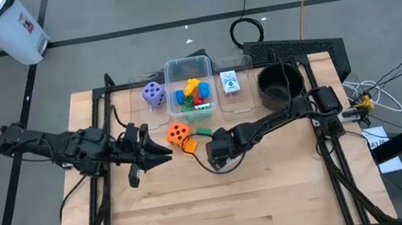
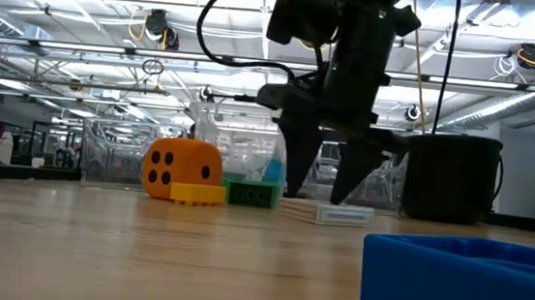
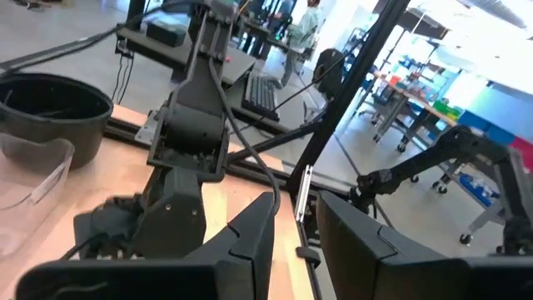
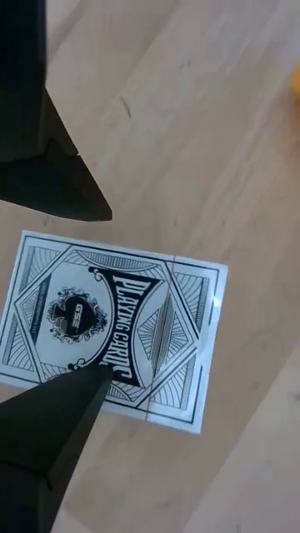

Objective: Pick & Place Toys
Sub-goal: Put the black playing card box into the right transparent bin

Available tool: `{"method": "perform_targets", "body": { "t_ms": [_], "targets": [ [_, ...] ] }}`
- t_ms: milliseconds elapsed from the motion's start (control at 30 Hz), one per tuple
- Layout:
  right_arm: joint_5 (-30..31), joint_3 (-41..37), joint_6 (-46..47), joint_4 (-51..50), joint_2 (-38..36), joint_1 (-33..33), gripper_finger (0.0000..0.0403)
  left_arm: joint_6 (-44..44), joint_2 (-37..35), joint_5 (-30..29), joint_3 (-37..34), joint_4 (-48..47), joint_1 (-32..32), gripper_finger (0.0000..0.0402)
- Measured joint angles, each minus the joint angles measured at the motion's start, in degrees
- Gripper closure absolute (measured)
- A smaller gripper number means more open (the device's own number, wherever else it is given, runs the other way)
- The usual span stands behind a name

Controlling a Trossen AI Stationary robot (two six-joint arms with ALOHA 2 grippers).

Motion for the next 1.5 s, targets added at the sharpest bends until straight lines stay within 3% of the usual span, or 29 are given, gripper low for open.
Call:
{"method": "perform_targets", "body": {
  "t_ms": [433, 1500],
  "targets": [
    [6.37, -0.14, 1.2, -6.56, -4.9, -0.13, 0.0109, 0.65, 0.1, 0.02, -0.07, -0.22, 0.0, 0.0304],
    [7.97, -0.2, 3.75, -5.95, -4.17, -0.5, 0.011, 0.42, 0.11, 0.04, -0.07, -0.18, 0.0, 0.0304]
  ]
}}
